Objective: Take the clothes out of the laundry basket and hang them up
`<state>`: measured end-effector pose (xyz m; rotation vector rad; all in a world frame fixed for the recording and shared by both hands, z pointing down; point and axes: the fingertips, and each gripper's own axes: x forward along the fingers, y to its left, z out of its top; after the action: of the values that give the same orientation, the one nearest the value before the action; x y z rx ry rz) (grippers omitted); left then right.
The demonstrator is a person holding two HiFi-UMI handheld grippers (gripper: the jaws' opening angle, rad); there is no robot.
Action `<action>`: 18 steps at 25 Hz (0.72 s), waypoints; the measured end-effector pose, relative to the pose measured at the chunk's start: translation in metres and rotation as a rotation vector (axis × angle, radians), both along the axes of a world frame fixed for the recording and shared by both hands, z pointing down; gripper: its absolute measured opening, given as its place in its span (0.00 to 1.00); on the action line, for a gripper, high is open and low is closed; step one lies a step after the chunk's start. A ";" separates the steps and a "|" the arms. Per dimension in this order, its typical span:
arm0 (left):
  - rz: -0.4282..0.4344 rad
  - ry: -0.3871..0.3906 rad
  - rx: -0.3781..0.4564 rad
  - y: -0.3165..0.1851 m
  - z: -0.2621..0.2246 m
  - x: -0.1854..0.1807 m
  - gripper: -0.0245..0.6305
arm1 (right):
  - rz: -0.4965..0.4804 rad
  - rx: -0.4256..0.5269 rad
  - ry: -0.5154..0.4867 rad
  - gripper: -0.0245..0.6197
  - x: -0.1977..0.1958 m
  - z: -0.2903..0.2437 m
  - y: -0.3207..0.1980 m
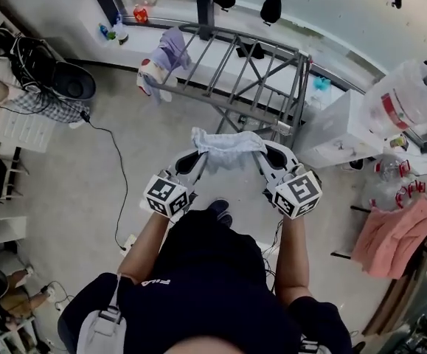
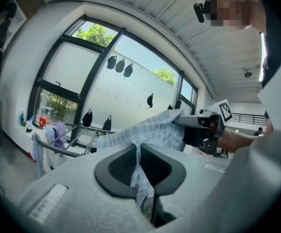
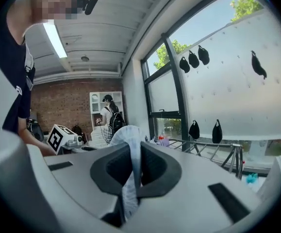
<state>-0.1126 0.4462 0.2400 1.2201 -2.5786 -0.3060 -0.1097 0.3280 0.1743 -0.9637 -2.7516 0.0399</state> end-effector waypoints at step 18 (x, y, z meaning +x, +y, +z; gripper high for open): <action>-0.282 -0.132 -0.039 0.124 -0.046 -0.071 0.08 | 0.006 0.027 -0.003 0.06 -0.084 -0.039 0.109</action>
<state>-0.1832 0.5697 0.1936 0.8896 -2.8589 -0.2362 -0.1932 0.4369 0.1354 -0.9495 -2.7504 0.0017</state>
